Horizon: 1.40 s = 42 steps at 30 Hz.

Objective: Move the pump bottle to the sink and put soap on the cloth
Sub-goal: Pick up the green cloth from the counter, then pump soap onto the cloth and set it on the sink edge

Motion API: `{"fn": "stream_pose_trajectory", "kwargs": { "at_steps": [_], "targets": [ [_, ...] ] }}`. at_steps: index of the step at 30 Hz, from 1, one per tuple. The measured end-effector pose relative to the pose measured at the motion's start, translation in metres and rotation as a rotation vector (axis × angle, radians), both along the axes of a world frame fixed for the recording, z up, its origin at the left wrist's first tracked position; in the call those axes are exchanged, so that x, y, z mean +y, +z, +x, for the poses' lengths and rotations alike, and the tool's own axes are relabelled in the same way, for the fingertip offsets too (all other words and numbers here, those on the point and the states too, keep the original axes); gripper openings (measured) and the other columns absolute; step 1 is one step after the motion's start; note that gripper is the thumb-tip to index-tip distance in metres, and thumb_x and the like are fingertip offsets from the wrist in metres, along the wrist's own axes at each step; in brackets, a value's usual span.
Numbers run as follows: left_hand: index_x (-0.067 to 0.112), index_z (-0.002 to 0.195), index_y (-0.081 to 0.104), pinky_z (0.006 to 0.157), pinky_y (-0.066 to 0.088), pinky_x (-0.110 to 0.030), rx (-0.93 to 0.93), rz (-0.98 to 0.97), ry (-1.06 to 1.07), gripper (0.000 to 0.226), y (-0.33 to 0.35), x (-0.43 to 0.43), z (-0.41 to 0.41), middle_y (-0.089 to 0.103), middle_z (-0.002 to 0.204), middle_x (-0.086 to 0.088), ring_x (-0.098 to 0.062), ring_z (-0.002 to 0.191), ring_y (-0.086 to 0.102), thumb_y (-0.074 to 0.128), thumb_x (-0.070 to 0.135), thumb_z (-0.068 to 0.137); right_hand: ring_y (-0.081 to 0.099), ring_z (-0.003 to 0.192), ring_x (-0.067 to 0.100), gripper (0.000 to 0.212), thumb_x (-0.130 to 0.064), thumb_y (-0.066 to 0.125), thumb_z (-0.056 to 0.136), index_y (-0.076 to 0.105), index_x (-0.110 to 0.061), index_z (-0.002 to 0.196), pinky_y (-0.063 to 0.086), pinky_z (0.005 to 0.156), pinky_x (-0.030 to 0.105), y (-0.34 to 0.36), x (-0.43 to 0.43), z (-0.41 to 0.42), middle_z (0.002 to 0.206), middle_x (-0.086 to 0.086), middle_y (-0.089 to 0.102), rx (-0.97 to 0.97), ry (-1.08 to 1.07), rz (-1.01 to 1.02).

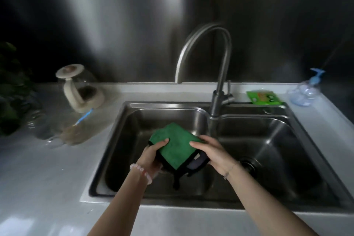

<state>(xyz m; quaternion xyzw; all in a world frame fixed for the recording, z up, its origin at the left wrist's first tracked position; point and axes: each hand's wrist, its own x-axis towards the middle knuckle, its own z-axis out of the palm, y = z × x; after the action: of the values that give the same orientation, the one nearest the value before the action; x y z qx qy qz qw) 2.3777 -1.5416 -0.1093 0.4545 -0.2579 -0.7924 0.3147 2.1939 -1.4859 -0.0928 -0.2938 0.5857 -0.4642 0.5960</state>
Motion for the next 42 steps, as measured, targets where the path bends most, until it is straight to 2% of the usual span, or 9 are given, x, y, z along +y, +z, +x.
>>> {"fn": "stream_pose_trajectory", "kwargs": {
  "at_steps": [6,10,17,22,27,30,35,38,42],
  "targets": [
    [0.005,0.127,0.053,0.088,0.049,-0.036,0.091,0.047,0.041,0.053,-0.003,0.027,-0.136,0.065,0.119,-0.012,-0.025,0.109,0.06,0.058,0.028,0.08,0.064,0.082,0.019,0.027,-0.017,0.067,0.08,0.065,-0.011,0.106,0.049,0.064,0.027,0.002,0.03,-0.135,0.096,0.007,0.07,0.099,-0.065,-0.001],
    [0.006,0.112,0.061,0.071,0.053,-0.031,0.127,0.037,0.016,0.034,-0.001,0.042,-0.218,0.077,0.083,-0.004,-0.018,0.082,0.071,0.053,0.026,0.087,0.066,0.085,0.019,0.018,-0.017,0.067,0.08,0.067,-0.013,0.098,0.052,0.071,0.029,0.0,0.044,-0.211,0.094,0.005,0.071,0.185,-0.153,-0.01],
    [0.01,0.119,0.061,0.098,0.046,-0.037,0.231,0.069,-0.11,0.04,-0.003,0.055,-0.337,0.071,0.112,-0.008,-0.022,0.107,0.064,0.054,0.033,0.087,0.063,0.059,0.009,0.003,-0.019,0.064,0.083,0.066,-0.019,0.081,0.049,0.054,0.02,-0.006,0.063,-0.314,0.073,-0.002,0.067,0.192,-0.361,0.005],
    [0.009,0.114,0.063,0.079,0.051,-0.034,0.246,0.091,-0.179,0.038,-0.005,0.05,-0.409,0.071,0.11,-0.01,-0.022,0.098,0.067,0.054,0.032,0.086,0.062,0.083,0.022,0.018,-0.011,0.06,0.085,0.067,0.002,0.096,0.047,0.069,0.026,-0.009,0.067,-0.37,0.089,0.012,0.067,0.286,-0.473,-0.031],
    [0.005,0.107,0.064,0.063,0.057,-0.03,0.169,0.015,-0.086,0.032,-0.014,0.02,-0.451,0.075,0.092,-0.012,-0.022,0.077,0.073,0.057,0.027,0.085,0.064,0.082,0.016,0.029,-0.027,0.046,0.094,0.068,-0.007,0.096,0.05,0.07,0.017,-0.011,0.048,-0.409,0.089,0.003,0.069,0.365,-0.516,-0.017],
    [0.005,0.103,0.063,0.064,0.06,-0.032,0.157,-0.036,-0.029,0.026,-0.017,-0.006,-0.453,0.076,0.075,-0.006,-0.019,0.068,0.072,0.057,0.023,0.086,0.06,0.082,0.019,0.014,-0.02,0.05,0.092,0.06,-0.012,0.098,0.05,0.068,0.021,-0.005,0.02,-0.429,0.096,0.009,0.062,0.399,-0.596,-0.031],
    [0.006,0.106,0.063,0.085,0.053,-0.046,0.17,-0.035,-0.076,0.034,-0.022,-0.049,-0.449,0.071,0.104,-0.019,-0.033,0.093,0.068,0.062,0.03,0.082,0.049,0.11,0.012,0.056,-0.014,0.068,0.078,0.045,-0.014,0.129,0.04,0.085,0.024,-0.012,-0.037,-0.463,0.119,-0.005,0.05,0.583,-0.542,-0.119],
    [0.012,0.114,0.062,0.074,0.055,-0.036,0.227,-0.054,-0.108,0.037,-0.023,-0.069,-0.452,0.07,0.111,-0.017,-0.031,0.098,0.068,0.061,0.028,0.08,0.05,0.119,0.013,0.074,-0.018,0.075,0.065,0.043,-0.019,0.132,0.042,0.093,0.028,-0.028,-0.066,-0.476,0.128,-0.002,0.051,0.626,-0.491,-0.142],
    [0.012,0.125,0.055,0.082,0.05,-0.038,0.291,-0.044,-0.128,0.055,-0.028,-0.086,-0.453,0.065,0.122,-0.016,-0.033,0.11,0.062,0.063,0.024,0.072,0.053,0.112,0.014,0.077,-0.019,0.079,0.056,0.049,-0.02,0.127,0.046,0.087,0.026,-0.042,-0.085,-0.484,0.123,-0.002,0.054,0.651,-0.498,-0.161]
  ]
}}
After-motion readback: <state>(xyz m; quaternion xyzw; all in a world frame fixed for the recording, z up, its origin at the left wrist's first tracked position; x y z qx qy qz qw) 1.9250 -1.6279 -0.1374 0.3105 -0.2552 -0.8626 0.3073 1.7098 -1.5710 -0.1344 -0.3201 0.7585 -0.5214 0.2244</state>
